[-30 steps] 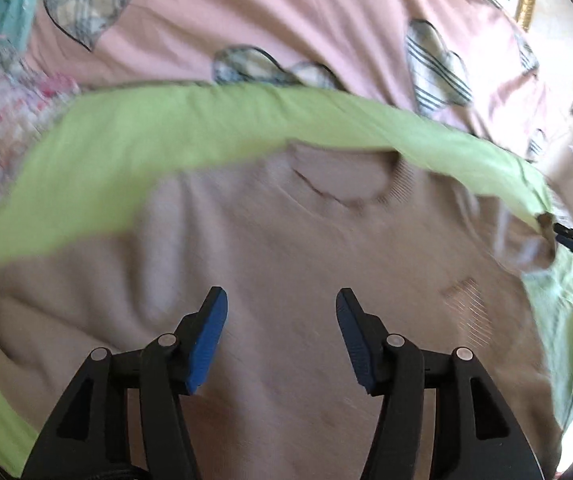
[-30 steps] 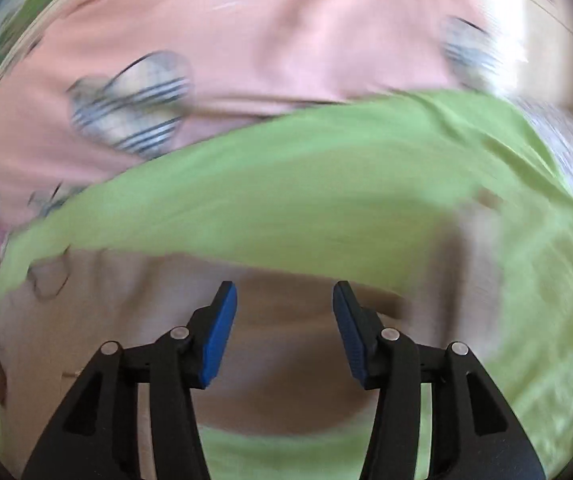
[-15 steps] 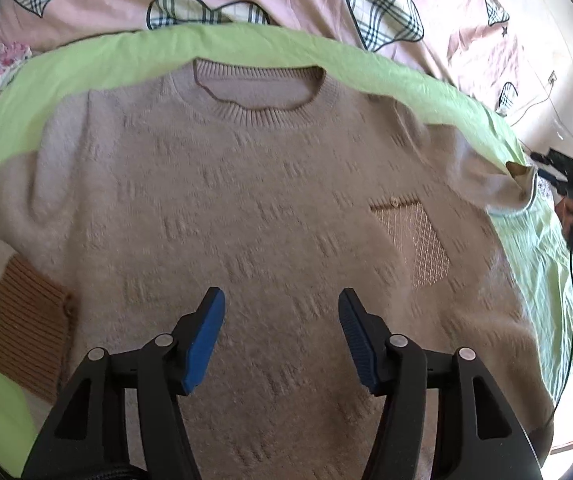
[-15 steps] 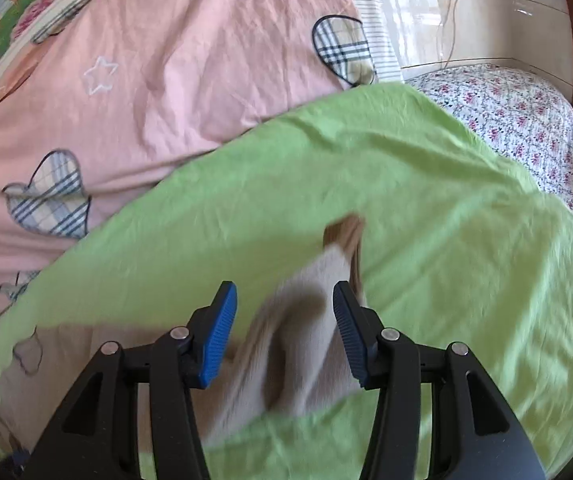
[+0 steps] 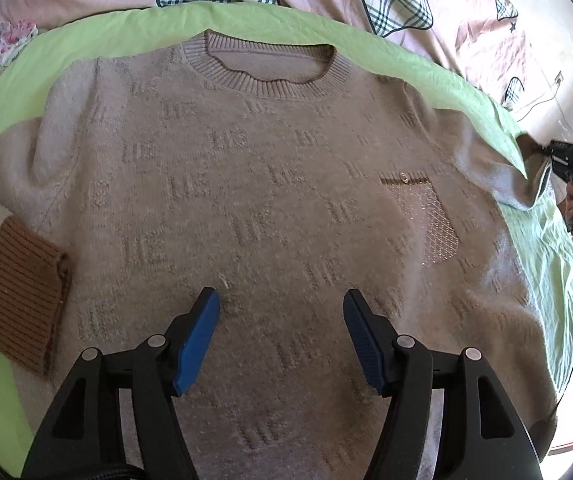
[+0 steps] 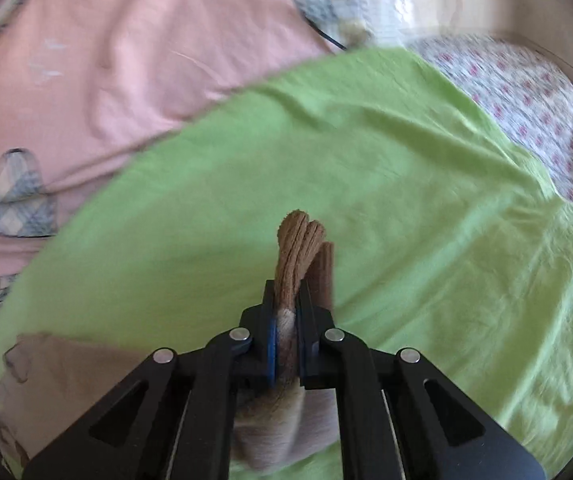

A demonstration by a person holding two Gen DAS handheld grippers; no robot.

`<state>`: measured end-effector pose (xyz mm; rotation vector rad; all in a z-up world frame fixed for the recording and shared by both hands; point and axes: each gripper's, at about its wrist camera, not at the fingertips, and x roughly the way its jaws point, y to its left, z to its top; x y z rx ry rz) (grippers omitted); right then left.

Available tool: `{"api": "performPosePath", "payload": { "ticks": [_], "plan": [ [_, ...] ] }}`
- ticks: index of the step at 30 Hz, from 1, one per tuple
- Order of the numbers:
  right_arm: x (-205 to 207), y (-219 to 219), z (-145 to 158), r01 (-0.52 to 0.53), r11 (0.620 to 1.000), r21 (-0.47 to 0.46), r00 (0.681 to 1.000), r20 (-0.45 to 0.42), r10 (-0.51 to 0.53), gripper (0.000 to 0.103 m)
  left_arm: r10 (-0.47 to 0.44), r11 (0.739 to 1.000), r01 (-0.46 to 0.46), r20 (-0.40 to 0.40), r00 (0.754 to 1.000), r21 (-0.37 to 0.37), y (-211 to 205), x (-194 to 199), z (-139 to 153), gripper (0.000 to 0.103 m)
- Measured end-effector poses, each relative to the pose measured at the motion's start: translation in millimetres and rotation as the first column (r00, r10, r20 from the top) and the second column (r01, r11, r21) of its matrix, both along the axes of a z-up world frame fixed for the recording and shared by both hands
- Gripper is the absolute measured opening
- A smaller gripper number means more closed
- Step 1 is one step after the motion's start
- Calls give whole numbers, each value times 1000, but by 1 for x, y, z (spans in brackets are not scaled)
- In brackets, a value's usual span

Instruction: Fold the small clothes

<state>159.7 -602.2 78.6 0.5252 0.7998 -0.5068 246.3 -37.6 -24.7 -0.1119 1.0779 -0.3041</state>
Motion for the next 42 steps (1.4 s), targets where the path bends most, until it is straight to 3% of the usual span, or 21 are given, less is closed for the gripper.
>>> {"api": "performPosePath", "payload": {
  "ticks": [3, 6, 10, 13, 20, 25, 30, 33, 35, 38, 42],
  "plan": [
    [2, 50, 17, -116, 993, -18, 989, 93, 118, 8, 8, 1000, -8, -6, 1000, -27, 1, -6, 1, 66],
    [12, 113, 22, -251, 968, 3, 951, 186, 246, 8, 17, 998, -18, -16, 1000, -62, 3, -15, 2, 66],
    [30, 203, 15, -419, 907, 40, 876, 279, 393, 8, 27, 995, -29, -14, 1000, -93, 12, -31, 7, 66],
    [51, 275, 0, -548, 831, 93, 807, 318, 497, 8, 50, 993, -51, -5, 999, -106, 26, -42, 11, 66],
    [94, 404, -35, -726, 669, 161, 682, 294, 670, 8, 109, 959, -106, -4, 994, -261, 74, -61, 15, 66],
    [116, 455, -56, -781, 596, 186, 624, 270, 733, 8, 130, 936, -116, 19, 991, -333, 94, -67, 20, 66],
    [111, 484, -76, -804, 551, 224, 595, 269, 757, 8, 143, 919, -128, 13, 990, -373, 102, -56, 21, 66],
    [114, 499, -89, -804, 531, 268, 590, 256, 765, 15, 151, 912, -138, 3, 989, -387, 102, -41, 18, 66],
    [112, 498, -96, -790, 513, 335, 600, 255, 758, 46, 155, 906, -145, -7, 988, -399, 99, -31, 16, 66],
    [96, 483, -87, -778, 549, 306, 624, 270, 733, 51, 152, 884, -159, -53, 987, -439, 95, -9, 8, 69],
    [69, 443, -71, -716, 637, 285, 698, 303, 649, 51, 175, 863, -215, -130, 976, -456, 91, 15, -10, 68]
  ]
}}
